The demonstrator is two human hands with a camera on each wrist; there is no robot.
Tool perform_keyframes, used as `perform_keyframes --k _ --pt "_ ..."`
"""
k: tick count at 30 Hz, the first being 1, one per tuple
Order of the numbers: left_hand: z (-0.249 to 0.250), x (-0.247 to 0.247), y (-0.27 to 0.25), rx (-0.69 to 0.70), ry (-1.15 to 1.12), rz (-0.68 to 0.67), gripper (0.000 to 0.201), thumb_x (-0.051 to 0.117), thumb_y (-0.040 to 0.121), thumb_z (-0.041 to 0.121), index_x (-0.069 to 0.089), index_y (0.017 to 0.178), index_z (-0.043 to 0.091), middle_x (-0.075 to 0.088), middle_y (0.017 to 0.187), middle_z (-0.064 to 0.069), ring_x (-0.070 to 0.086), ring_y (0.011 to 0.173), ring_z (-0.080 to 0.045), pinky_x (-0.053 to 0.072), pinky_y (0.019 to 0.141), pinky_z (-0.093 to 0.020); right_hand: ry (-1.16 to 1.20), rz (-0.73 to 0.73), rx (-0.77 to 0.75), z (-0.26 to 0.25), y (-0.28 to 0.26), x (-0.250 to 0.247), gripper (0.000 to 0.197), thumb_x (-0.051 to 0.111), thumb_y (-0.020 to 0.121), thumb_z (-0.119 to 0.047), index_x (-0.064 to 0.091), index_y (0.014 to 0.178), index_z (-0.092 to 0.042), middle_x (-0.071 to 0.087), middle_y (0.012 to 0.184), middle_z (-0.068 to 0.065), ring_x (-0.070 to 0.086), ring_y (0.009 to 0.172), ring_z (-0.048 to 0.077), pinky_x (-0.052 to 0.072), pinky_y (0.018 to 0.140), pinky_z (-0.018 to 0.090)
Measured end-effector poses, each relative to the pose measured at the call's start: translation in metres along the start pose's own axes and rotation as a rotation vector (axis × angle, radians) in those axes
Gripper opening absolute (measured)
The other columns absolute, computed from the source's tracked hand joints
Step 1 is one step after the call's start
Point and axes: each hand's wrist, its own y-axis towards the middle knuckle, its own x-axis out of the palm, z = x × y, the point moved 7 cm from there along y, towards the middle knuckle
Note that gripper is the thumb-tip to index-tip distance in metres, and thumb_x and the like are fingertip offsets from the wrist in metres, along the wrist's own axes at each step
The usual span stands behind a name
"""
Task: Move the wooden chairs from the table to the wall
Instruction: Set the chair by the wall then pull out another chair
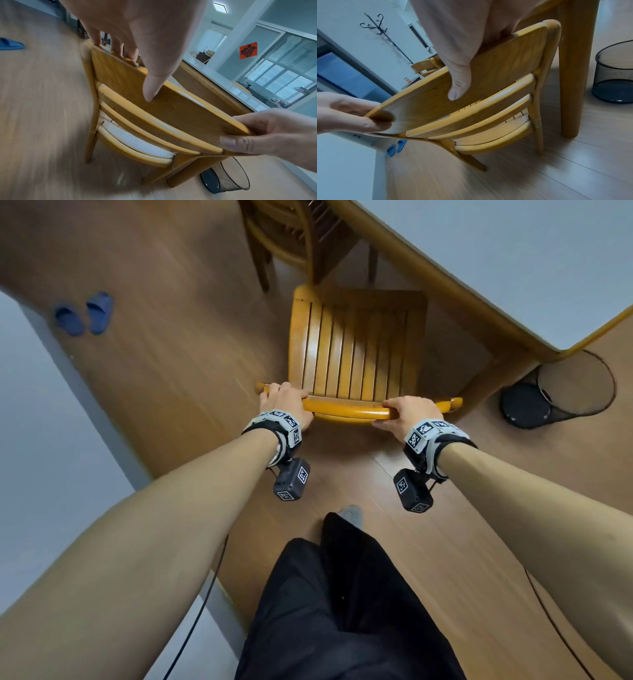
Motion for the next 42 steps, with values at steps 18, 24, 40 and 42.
perform_keyframes --k 18,24,40,42 --pt "0.097 0.12 -0.258 -0.328 -0.25 0.015 0.04 0.069 0.087 0.051 0.07 0.122 0.032 0.058 0.127 -0.007 0.042 0.125 -0.031 0.035 0.106 -0.048 -0.254 -0.124 -0.341 0.104 -0.155 0.068 0.041 0.069 0.091 -0.047 0.065 0.127 -0.028 0.069 0.117 0.008 0.064 0.105 0.031 0.055 0.089 0.041" --pt "0.173 0.149 -0.343 -0.48 -0.319 -0.01 0.046 0.069 0.088 0.05 0.066 0.128 0.029 0.055 0.131 -0.009 0.04 0.129 -0.032 0.033 0.108 -0.047 -0.322 -0.132 -0.476 0.168 -0.207 0.076 0.035 0.068 0.088 -0.054 0.068 0.117 -0.034 0.07 0.108 0.003 0.064 0.101 0.031 0.056 0.087 0.044" --pt "0.414 0.245 -0.517 -0.807 -0.567 0.062 0.05 0.069 0.088 0.051 0.062 0.135 0.034 0.055 0.127 -0.005 0.041 0.126 -0.029 0.032 0.106 -0.046 -0.487 -0.24 -0.785 0.357 -0.327 0.076 0.031 0.07 0.089 -0.046 0.069 0.116 -0.032 0.07 0.096 0.0 0.065 0.089 0.026 0.057 0.083 0.046" --pt "0.444 0.252 -0.534 -0.848 -0.596 0.09 0.049 0.07 0.088 0.049 0.063 0.134 0.033 0.055 0.126 -0.006 0.041 0.126 -0.03 0.031 0.107 -0.046 -0.493 -0.251 -0.815 0.38 -0.338 0.077 0.03 0.07 0.089 -0.045 0.07 0.116 -0.033 0.069 0.092 0.0 0.065 0.087 0.026 0.057 0.083 0.047"
